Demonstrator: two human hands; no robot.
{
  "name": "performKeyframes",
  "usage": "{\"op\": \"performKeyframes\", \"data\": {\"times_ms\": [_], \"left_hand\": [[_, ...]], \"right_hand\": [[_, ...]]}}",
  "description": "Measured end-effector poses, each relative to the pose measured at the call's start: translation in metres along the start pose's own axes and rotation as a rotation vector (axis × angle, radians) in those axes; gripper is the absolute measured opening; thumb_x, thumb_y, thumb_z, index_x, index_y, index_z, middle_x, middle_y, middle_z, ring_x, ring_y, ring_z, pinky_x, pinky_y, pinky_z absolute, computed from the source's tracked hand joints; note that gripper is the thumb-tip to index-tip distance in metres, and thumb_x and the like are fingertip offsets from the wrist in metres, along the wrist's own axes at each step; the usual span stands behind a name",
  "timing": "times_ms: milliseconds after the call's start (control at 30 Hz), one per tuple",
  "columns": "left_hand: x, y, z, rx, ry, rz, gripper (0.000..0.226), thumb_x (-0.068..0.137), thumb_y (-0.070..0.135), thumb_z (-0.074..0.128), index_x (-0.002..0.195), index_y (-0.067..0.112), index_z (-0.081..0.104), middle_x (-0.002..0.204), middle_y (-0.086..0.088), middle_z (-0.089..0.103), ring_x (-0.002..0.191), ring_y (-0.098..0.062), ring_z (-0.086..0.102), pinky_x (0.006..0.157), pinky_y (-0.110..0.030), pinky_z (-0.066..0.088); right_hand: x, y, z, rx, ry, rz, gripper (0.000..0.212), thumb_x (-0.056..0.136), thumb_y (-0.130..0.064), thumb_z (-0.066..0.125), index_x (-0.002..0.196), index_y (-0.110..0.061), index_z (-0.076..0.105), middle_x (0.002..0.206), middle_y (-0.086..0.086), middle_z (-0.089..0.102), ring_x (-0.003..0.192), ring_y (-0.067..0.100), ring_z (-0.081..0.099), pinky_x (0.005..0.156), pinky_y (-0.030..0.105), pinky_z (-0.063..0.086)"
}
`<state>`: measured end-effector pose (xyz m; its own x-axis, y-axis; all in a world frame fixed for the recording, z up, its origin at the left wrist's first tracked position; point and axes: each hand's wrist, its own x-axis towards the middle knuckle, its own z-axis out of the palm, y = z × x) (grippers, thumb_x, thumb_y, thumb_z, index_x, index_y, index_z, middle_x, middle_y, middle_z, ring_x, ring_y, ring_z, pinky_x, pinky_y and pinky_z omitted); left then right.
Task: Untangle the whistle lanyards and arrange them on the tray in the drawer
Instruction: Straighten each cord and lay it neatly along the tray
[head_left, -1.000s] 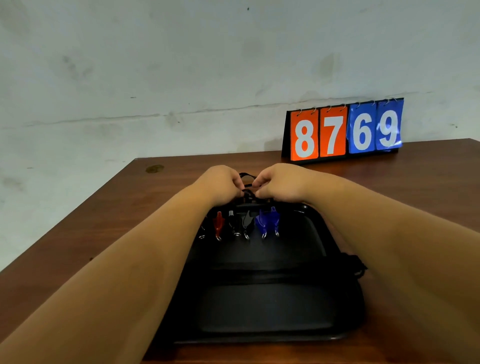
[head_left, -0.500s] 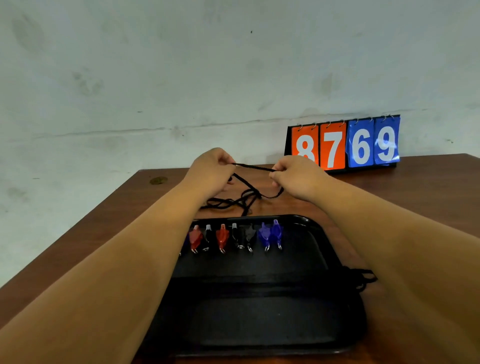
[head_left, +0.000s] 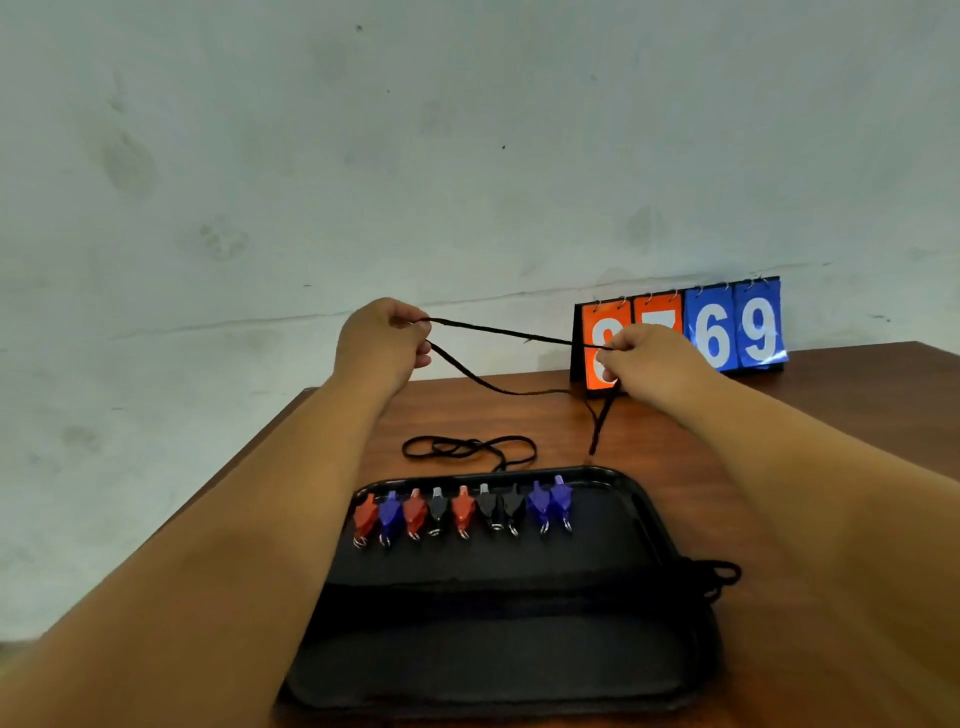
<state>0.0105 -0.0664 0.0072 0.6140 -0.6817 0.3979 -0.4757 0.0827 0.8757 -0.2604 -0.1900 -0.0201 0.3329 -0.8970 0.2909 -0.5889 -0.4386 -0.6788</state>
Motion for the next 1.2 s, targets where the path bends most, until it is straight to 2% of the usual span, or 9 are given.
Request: {"op": "performKeyframes", "data": {"times_ms": [100, 200, 333, 433, 567, 700, 800, 933, 1200], "left_hand": [[-0.003, -0.003, -0.012, -0.028, 0.045, -0.045, 0.008, 0.104, 0.006, 0.067, 0.108, 0.009, 0.074, 0.097, -0.010, 0.074, 0.081, -0.019, 0.074, 0.081, -0.033, 0.066], [-0.007, -0.006, -0.021, -0.025, 0.072, -0.083, 0.011, 0.104, 0.009, 0.067, 0.112, 0.010, 0.075, 0.103, -0.011, 0.076, 0.089, -0.021, 0.077, 0.073, -0.030, 0.062], [-0.015, -0.004, -0.023, -0.013, 0.068, -0.071, 0.010, 0.102, 0.007, 0.070, 0.109, 0.011, 0.076, 0.106, -0.013, 0.076, 0.088, -0.021, 0.075, 0.091, -0.037, 0.065], [-0.026, 0.013, -0.022, 0.019, 0.005, 0.019, 0.014, 0.100, 0.010, 0.072, 0.111, 0.016, 0.079, 0.105, -0.001, 0.078, 0.087, -0.017, 0.075, 0.088, -0.030, 0.064], [-0.046, 0.058, -0.011, -0.016, -0.143, 0.156, 0.019, 0.096, 0.010, 0.078, 0.112, 0.020, 0.081, 0.104, 0.003, 0.078, 0.090, -0.014, 0.076, 0.074, -0.013, 0.058], [-0.064, 0.105, 0.001, -0.006, -0.260, 0.225, 0.021, 0.093, 0.012, 0.081, 0.110, 0.025, 0.081, 0.107, 0.002, 0.079, 0.087, -0.011, 0.078, 0.089, -0.028, 0.064], [-0.076, 0.134, -0.003, -0.012, -0.286, 0.276, 0.023, 0.093, 0.012, 0.081, 0.111, 0.025, 0.080, 0.106, 0.004, 0.079, 0.093, -0.018, 0.078, 0.092, -0.034, 0.064], [-0.090, 0.161, -0.016, 0.008, -0.259, 0.319, 0.023, 0.094, 0.012, 0.079, 0.112, 0.026, 0.079, 0.104, 0.006, 0.078, 0.091, -0.019, 0.077, 0.084, -0.028, 0.062], [-0.109, 0.195, -0.052, -0.203, -0.149, 0.309, 0.022, 0.093, 0.011, 0.078, 0.111, 0.023, 0.080, 0.099, 0.007, 0.076, 0.091, -0.009, 0.072, 0.082, -0.029, 0.062]], "right_hand": [[-0.006, 0.010, -0.007, -0.031, 0.020, 0.044, 0.018, 0.108, -0.029, 0.061, 0.103, -0.016, 0.072, 0.100, 0.002, 0.076, 0.090, 0.018, 0.068, 0.073, 0.034, 0.051], [-0.013, 0.017, -0.015, -0.050, 0.010, 0.076, 0.019, 0.108, -0.029, 0.062, 0.107, -0.014, 0.073, 0.105, 0.004, 0.073, 0.092, 0.018, 0.065, 0.079, 0.033, 0.046], [-0.023, 0.022, -0.027, -0.046, -0.021, 0.067, 0.018, 0.106, -0.028, 0.065, 0.107, -0.015, 0.077, 0.114, 0.005, 0.073, 0.104, 0.020, 0.064, 0.085, 0.034, 0.046], [-0.037, 0.017, -0.035, 0.003, -0.119, 0.062, 0.014, 0.102, -0.024, 0.072, 0.112, -0.018, 0.078, 0.119, -0.001, 0.070, 0.114, 0.016, 0.061, 0.089, 0.030, 0.043], [-0.059, -0.014, -0.046, 0.013, -0.232, -0.028, 0.043, 0.096, -0.038, 0.078, 0.136, -0.028, 0.068, 0.137, -0.006, 0.064, 0.125, 0.015, 0.058, 0.096, 0.028, 0.044], [-0.074, -0.067, -0.053, 0.139, -0.269, -0.120, 0.062, 0.091, -0.049, 0.081, 0.146, -0.034, 0.057, 0.133, -0.014, 0.065, 0.114, 0.004, 0.062, 0.080, 0.020, 0.045], [-0.083, -0.098, -0.060, 0.246, -0.170, -0.188, 0.055, 0.093, -0.044, 0.080, 0.143, -0.032, 0.061, 0.126, -0.014, 0.069, 0.106, -0.003, 0.063, 0.076, 0.018, 0.044], [-0.094, -0.119, -0.082, 0.352, -0.021, -0.202, 0.016, 0.097, -0.036, 0.075, 0.110, -0.027, 0.079, 0.102, -0.009, 0.078, 0.096, 0.010, 0.071, 0.071, 0.025, 0.047], [-0.124, -0.155, -0.125, 0.553, 0.007, -0.153, 0.014, 0.101, -0.028, 0.071, 0.110, -0.020, 0.078, 0.092, -0.007, 0.083, 0.091, 0.016, 0.075, 0.080, 0.034, 0.059]]}}
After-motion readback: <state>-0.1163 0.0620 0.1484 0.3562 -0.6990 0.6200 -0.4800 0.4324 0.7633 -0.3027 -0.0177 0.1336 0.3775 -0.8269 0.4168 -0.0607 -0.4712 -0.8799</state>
